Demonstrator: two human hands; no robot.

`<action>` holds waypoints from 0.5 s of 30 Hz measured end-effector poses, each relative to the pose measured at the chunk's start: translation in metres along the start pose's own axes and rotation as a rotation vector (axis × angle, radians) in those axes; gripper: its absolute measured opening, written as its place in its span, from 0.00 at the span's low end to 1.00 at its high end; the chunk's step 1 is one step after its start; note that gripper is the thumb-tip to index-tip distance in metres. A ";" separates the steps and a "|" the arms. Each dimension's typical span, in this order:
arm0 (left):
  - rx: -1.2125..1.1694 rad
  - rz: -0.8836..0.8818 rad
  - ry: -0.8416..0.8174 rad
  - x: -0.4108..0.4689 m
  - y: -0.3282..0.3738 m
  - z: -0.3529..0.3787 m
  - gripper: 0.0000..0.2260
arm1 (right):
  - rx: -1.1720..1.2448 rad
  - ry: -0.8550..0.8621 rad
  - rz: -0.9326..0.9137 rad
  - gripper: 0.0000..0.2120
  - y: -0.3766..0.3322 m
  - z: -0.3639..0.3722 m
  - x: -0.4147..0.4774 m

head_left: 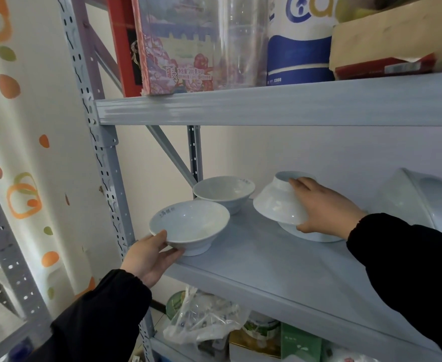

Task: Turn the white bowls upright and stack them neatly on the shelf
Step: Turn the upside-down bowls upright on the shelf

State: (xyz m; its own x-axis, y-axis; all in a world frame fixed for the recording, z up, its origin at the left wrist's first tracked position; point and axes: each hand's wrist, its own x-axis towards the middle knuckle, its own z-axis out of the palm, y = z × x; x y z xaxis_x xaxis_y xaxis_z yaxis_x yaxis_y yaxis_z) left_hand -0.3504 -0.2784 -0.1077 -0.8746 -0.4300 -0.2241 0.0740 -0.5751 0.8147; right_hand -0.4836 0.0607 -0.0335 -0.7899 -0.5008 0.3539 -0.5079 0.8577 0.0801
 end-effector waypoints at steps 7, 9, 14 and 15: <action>0.900 0.513 0.238 -0.004 0.020 -0.006 0.35 | 0.183 0.093 0.104 0.54 -0.002 -0.019 -0.004; 1.156 0.782 0.210 -0.011 0.029 0.002 0.34 | 0.291 0.185 0.139 0.48 -0.005 -0.029 -0.004; 1.637 1.058 -0.002 -0.018 0.041 0.038 0.35 | 0.705 0.375 0.212 0.20 -0.013 -0.052 -0.006; 1.708 1.109 -0.028 -0.018 0.042 0.046 0.36 | 0.812 0.371 0.258 0.19 -0.012 -0.052 -0.006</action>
State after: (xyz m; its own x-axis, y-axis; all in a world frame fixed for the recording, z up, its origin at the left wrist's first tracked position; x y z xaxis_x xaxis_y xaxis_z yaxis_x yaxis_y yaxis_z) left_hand -0.3533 -0.2633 -0.0449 -0.7868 -0.0465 0.6155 0.0530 0.9884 0.1424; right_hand -0.4548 0.0600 0.0116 -0.8227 -0.1160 0.5565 -0.5270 0.5229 -0.6700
